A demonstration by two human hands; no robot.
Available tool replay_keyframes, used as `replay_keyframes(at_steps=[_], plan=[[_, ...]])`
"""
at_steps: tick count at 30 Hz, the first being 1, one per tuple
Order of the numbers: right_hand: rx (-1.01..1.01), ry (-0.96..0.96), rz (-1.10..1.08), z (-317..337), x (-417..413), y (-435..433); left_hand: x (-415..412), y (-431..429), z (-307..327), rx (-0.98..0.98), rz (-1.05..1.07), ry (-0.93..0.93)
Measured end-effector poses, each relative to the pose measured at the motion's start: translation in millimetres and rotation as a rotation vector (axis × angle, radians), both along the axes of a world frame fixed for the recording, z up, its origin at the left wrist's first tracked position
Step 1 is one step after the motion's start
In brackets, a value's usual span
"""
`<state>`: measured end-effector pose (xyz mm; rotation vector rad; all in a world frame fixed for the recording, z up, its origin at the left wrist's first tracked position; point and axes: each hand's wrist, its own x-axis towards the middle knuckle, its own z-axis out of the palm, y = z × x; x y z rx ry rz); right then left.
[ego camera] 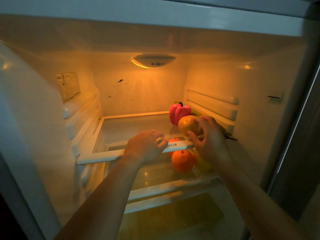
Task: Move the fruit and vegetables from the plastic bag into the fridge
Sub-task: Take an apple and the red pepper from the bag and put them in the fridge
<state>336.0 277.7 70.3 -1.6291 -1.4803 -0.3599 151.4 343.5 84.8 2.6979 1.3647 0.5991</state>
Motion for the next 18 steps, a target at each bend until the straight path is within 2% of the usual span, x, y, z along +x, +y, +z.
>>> replay_keyframes(at_steps=[3, 8, 18], plan=[[-0.039, 0.008, -0.021, 1, 0, -2, 1, -1, 1, -0.007, 0.013, -0.003], [0.015, -0.046, 0.017, -4, 2, -5, 2, -2, 0, -0.006, 0.031, -0.011], [-0.079, -0.004, 0.023, 4, 4, 10, 2, -3, 2, -0.014, 0.053, -0.026]])
